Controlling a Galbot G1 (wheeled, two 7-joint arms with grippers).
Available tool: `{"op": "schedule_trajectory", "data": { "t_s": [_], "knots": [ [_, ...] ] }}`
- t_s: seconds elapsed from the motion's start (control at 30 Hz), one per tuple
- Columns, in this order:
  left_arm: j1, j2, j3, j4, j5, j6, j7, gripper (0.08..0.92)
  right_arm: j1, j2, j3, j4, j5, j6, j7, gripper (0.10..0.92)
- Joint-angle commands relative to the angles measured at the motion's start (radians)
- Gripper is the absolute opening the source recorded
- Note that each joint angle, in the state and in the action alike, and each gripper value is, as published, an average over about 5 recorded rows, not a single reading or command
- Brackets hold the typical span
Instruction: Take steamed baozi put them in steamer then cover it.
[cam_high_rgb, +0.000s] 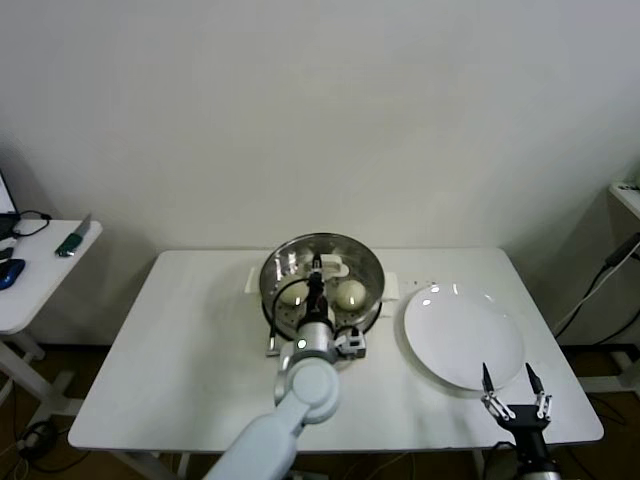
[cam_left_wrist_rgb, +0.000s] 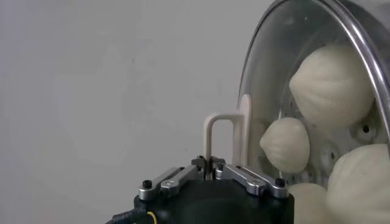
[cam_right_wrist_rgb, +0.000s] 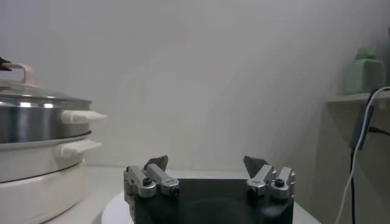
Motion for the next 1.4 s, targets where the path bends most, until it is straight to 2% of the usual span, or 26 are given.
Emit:
{"op": "schedule_trajectory", "data": {
  "t_s": [0.03,0.33,0.5,0.67,0.8,1.0,1.1,1.23,1.4],
  "knots": [
    [0.002,0.01,0.007,-0.02,-0.016,0.001,0.002,0.171,0.003,0.001,-0.001,0.001,-0.001,-0.003,-0.003,0.823],
    [0.014,0.053,0.028,-0.093,-0.068,0.016,0.025,0.426,0.012,0.002,-0.003,0.0,-0.003,-0.014,-0.012,0.823],
    [0.046,0.088,0.028,-0.177,-0.1,0.014,0.018,0.573,0.018,0.003,-0.006,0.0,0.001,-0.037,-0.003,0.823],
    [0.092,0.134,0.025,-0.297,-0.207,-0.001,-0.06,0.711,0.024,0.004,-0.012,0.004,0.011,-0.072,0.015,0.823],
    [0.123,0.177,-0.016,-0.392,-0.401,-0.047,-0.14,0.803,0.028,0.002,-0.022,0.008,0.048,-0.097,0.062,0.823],
    [0.191,0.246,-0.183,-0.466,-0.809,-0.195,-0.276,0.822,0.039,-0.001,-0.027,0.013,0.028,-0.118,0.103,0.823],
    [0.242,0.261,-0.292,-0.499,-0.985,-0.238,-0.315,0.823,0.044,0.0,-0.031,0.022,0.007,-0.122,0.105,0.823],
    [0.336,0.278,-0.448,-0.542,-1.245,-0.267,-0.354,0.823,0.045,0.0,-0.036,0.036,-0.021,-0.137,0.105,0.823],
    [0.463,0.258,-0.636,-0.519,-1.5,-0.413,-0.358,0.823,0.055,-0.003,-0.044,0.035,-0.035,-0.136,0.104,0.823]
  ]
}}
